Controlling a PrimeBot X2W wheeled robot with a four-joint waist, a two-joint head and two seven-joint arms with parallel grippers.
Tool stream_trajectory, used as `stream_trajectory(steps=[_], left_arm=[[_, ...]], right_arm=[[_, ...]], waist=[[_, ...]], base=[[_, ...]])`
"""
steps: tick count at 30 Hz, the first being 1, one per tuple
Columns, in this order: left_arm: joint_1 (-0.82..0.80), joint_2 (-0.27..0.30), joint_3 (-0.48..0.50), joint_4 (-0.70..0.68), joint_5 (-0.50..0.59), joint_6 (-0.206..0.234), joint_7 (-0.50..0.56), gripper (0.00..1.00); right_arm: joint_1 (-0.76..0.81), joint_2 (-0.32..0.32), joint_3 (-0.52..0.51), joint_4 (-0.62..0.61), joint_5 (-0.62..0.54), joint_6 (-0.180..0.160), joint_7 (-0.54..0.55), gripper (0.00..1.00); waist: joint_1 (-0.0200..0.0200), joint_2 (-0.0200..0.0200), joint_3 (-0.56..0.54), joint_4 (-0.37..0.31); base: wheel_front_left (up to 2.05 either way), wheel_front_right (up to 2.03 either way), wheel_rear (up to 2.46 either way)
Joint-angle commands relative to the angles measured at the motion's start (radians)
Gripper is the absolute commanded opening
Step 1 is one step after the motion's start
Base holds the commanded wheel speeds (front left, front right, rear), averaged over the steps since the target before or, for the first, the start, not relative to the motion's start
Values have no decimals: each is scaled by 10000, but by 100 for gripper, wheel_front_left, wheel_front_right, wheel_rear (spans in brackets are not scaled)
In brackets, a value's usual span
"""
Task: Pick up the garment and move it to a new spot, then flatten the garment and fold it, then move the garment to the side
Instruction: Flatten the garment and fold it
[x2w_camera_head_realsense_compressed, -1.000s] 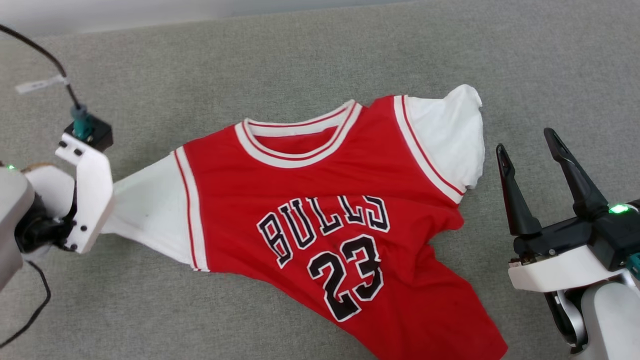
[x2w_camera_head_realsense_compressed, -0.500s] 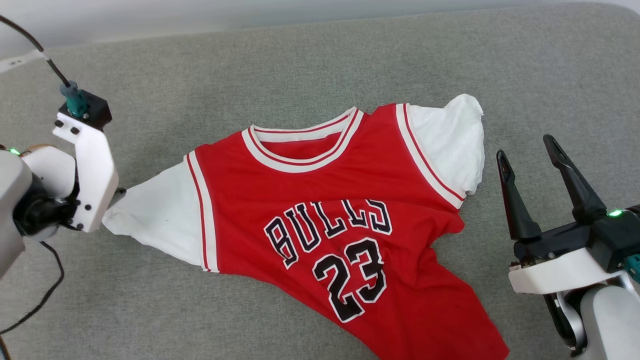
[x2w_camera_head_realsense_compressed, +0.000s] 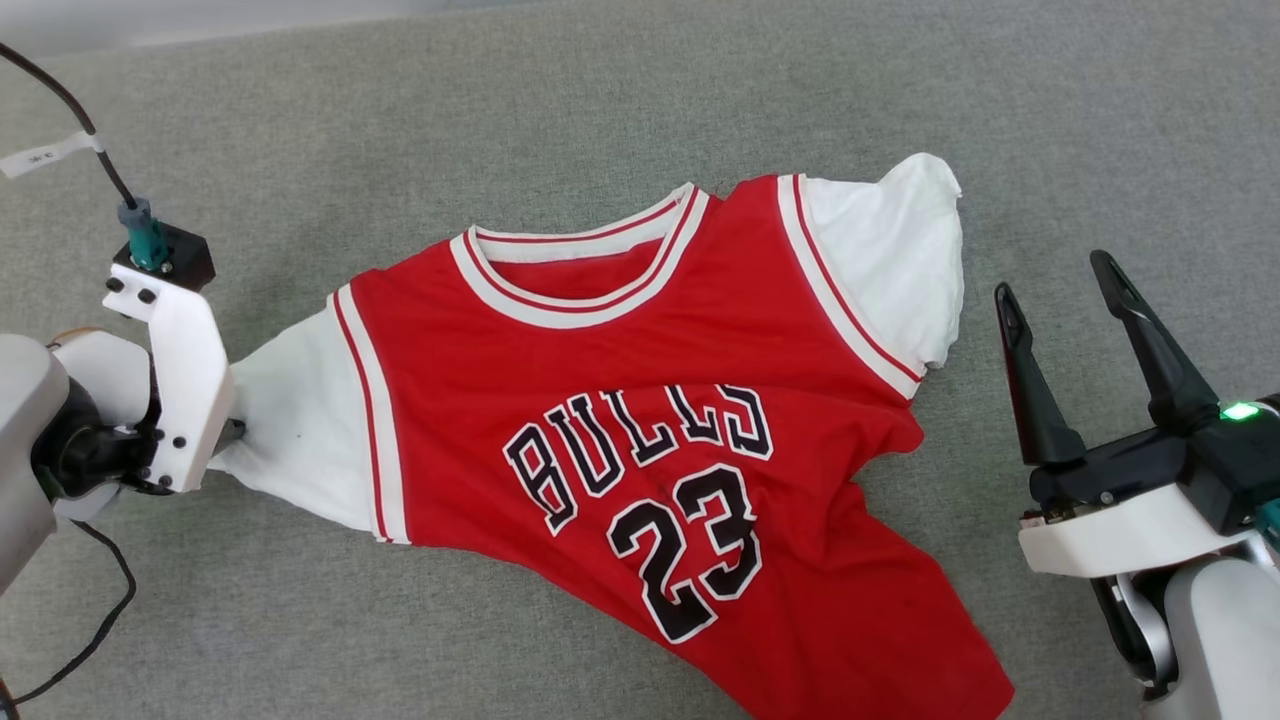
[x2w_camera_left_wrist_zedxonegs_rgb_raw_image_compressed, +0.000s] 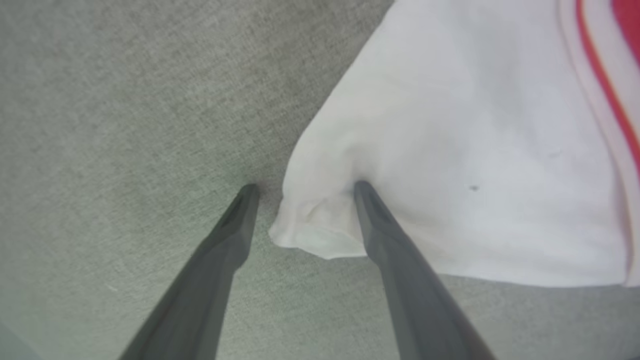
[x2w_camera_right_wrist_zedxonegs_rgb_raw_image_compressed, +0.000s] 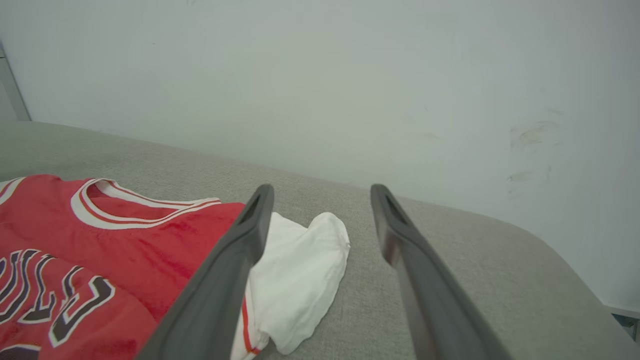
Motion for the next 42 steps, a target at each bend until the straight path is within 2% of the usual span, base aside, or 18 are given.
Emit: stream_trajectory(steps=[1,3,4,5,8,11,16,20,24,29,36,39,42], left_arm=[[279,-239,-47,74,-113,6,-99,100],[431,-406,-115,185,-165,-71,-143,100],[468,-468,-150,240,-161,-95,-169,36],[487,-526,-163,282,-197,-130,-192,0],[359,-603,-76,363,-210,-222,-398,0],[115,-384,97,279,-116,-320,-737,0],[-179,96,164,-307,214,-434,-1138,0],[-235,309,258,-938,320,-441,-1459,0],[-243,351,173,-1541,498,-360,-1524,0],[-360,216,127,-2169,727,-256,-1619,0],[-656,85,181,-2760,1072,-200,-1788,0],[-806,22,209,-2935,1193,-194,-1858,0],[-932,-54,247,-3073,1276,-196,-1961,0]], right_arm=[[-95,-30,-6,-22,-36,-7,-18,100],[-112,-61,-35,17,-41,-7,-18,100],[-148,-82,-44,44,-30,-7,-18,100],[-197,-106,-47,77,-21,-7,-18,100],[-389,-248,-12,120,-62,-7,-18,100],[-725,-540,220,165,-146,-7,-18,100],[-1814,-1355,199,237,47,-7,45,100],[-2902,-2186,438,231,466,-7,865,100],[-4037,-3092,1201,454,1355,-7,2495,100],[-5447,-4277,2621,1015,2956,-7,5554,100],[-7296,-5474,4523,2103,5223,-7,9657,100],[-7729,-5578,5236,2503,6093,-7,10999,100],[-8319,-5585,5492,2861,6774,-8,12018,100]], waist=[[0,0,49,-10],[0,0,76,10],[0,0,83,26],[0,0,85,45],[0,0,39,92],[0,0,-110,88],[0,0,-414,178],[0,0,-545,327],[0,0,-551,555],[0,0,-338,838],[0,0,228,1275],[0,0,496,1451],[0,0,796,1622]], base=[[0,0,0],[0,0,0],[0,0,0],[0,0,0],[0,0,0],[0,0,0],[0,0,0],[0,0,0],[0,0,0],[0,0,0],[0,0,0],[0,0,0],[0,0,0]])
